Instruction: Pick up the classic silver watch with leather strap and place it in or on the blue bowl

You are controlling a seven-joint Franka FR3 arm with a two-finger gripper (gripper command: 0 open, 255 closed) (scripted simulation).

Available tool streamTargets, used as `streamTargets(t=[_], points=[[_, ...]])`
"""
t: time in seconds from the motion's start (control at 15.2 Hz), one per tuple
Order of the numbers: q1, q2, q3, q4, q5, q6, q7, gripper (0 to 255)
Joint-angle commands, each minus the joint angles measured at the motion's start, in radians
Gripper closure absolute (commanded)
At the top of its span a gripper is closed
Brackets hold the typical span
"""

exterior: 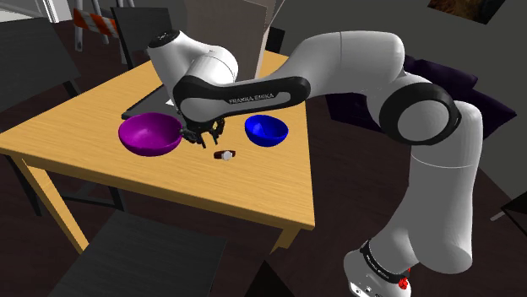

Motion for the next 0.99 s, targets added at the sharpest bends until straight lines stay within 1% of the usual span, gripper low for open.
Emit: streamTargets(t=[0.0,0.13,0.2,0.26,0.33,0.46,0.86,0.92], points=[[-0.062,-0.105,0.016,-0.141,0.089,0.119,0.047,0],[-0.174,-0.306,0.041,-0.419,0.288,0.368,0.092,0],[-0.217,-0.400,0.046,-0.554,0.406,0.493,0.088,0],[-0.245,-0.490,0.046,-0.685,0.543,0.614,0.064,0],[-0.256,-0.573,0.040,-0.809,0.702,0.728,0.019,0],[-0.244,-0.564,0.030,-0.813,0.703,0.743,0.019,0],[-0.235,-0.491,0.039,-0.822,0.692,0.825,0.028,0],[-0.235,-0.492,0.038,-0.822,0.692,0.825,0.027,0]])
